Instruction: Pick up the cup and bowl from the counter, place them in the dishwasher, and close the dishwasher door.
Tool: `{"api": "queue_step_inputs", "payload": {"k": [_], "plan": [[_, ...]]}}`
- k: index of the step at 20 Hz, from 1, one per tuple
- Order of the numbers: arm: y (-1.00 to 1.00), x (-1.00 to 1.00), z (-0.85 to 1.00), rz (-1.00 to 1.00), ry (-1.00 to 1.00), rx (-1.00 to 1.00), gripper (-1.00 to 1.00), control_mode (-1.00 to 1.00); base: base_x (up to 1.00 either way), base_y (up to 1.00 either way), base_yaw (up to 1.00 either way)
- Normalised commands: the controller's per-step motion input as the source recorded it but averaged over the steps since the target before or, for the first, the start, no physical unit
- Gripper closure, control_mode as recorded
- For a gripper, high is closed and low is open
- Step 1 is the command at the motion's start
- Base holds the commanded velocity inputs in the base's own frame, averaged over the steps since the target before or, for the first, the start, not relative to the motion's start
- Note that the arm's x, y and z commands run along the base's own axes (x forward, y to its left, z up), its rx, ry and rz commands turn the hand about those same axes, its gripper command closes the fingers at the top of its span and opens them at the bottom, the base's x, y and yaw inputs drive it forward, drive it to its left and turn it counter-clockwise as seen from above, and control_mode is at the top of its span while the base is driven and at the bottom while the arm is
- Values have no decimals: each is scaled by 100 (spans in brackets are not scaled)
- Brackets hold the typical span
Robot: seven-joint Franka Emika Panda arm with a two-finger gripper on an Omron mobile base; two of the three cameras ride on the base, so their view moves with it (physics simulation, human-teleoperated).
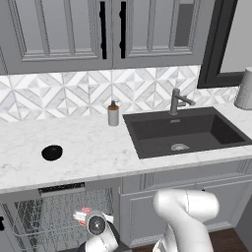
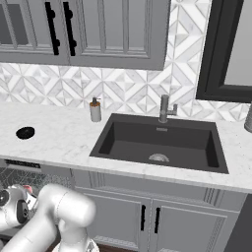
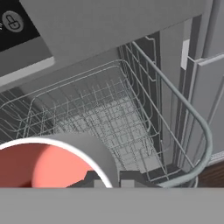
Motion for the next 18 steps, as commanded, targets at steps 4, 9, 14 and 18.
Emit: {"api": "queue_step_inputs", "payload": {"k": [4, 9, 14, 18], "plan": [[0, 6, -4, 0, -18, 0, 100, -100, 0, 0, 0], [0, 15, -12, 0, -7, 0, 100, -100, 0, 0, 0], [0, 16, -5, 0, -1, 0, 100, -100, 0, 0, 0], [0, 11, -1, 0, 0, 0, 100, -100, 0, 0, 0]]}}
